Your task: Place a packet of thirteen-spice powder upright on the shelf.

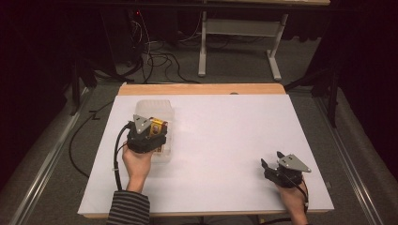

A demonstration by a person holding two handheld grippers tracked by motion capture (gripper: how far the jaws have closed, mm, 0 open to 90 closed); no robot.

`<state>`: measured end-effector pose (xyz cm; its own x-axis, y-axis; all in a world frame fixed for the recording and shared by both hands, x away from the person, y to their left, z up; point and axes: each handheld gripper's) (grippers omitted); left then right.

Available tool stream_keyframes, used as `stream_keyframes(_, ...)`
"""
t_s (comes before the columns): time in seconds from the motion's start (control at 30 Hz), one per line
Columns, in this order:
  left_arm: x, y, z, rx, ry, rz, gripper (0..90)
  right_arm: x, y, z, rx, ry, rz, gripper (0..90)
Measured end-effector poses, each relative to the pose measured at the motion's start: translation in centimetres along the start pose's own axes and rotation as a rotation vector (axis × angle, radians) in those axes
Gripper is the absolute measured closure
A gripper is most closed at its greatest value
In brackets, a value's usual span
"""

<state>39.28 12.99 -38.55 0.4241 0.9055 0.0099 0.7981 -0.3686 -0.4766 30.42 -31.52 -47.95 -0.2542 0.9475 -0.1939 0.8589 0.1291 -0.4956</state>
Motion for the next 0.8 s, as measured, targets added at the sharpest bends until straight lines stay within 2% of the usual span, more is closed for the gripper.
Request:
stream_keyframes(0.33,0.7,-0.2,1.1,0.014,-0.021,-0.013,32.7,0.0,0.0,0.0,0.002,-0.004,-0.002,33.1)
stream_keyframes(0.8,1.0,-0.6,2.3,0.028,-0.024,-0.022,32.7,0.1,0.0,0.0,0.006,-0.005,-0.001,33.1)
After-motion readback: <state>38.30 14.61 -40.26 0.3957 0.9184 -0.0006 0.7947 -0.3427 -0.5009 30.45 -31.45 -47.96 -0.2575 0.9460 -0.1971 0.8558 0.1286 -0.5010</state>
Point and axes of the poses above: each handheld gripper's, and its own axes: y roughly forward along the jaws, z roughly out of its underside, x roughly to its left, and after that the axes turned 2 degrees about z, right-handed
